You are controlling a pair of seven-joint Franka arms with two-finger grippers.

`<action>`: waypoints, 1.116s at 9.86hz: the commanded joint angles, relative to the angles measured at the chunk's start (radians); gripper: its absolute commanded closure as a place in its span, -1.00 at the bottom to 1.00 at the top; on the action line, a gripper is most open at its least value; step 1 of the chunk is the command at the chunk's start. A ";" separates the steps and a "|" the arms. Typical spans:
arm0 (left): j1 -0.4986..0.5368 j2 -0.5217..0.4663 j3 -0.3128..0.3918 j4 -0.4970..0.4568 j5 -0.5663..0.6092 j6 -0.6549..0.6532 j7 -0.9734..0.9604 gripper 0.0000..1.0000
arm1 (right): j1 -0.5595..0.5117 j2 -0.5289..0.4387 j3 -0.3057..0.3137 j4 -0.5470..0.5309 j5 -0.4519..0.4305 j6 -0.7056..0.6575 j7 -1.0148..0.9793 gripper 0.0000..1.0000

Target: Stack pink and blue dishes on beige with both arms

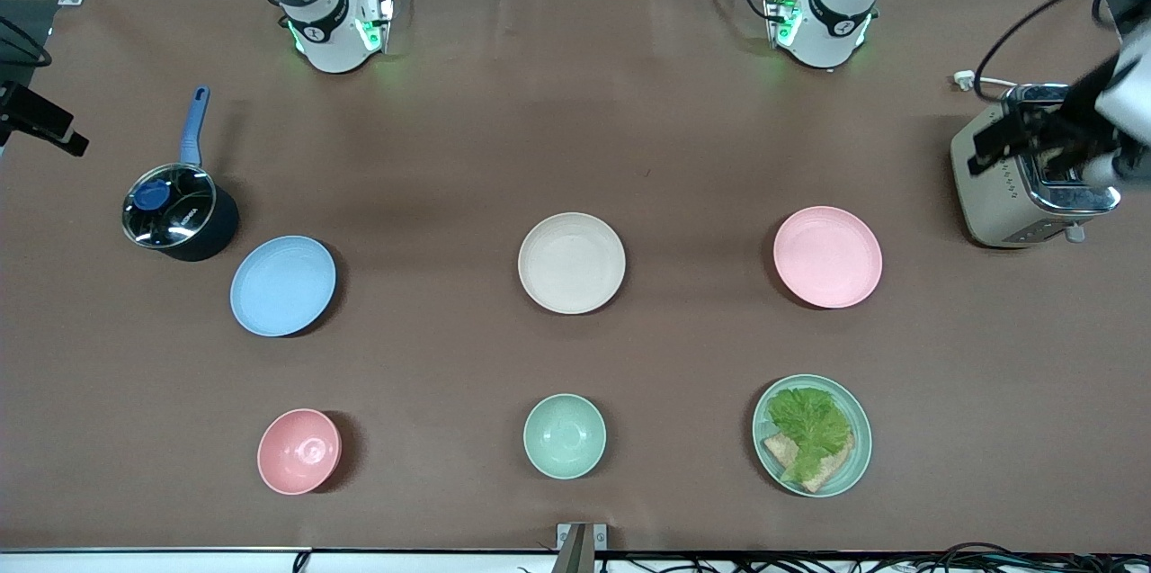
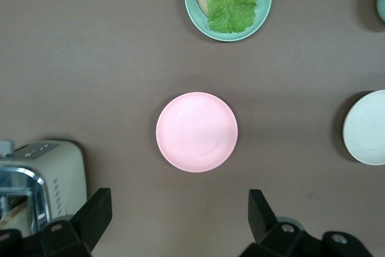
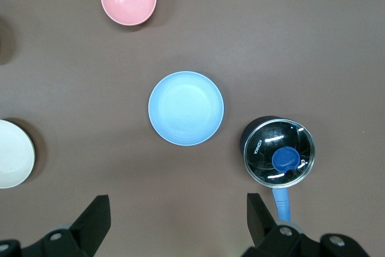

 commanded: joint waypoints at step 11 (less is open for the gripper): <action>0.023 0.467 0.103 -0.385 -0.328 0.549 0.608 -0.18 | -0.096 0.530 -0.172 -0.323 0.521 0.578 -0.879 -1.00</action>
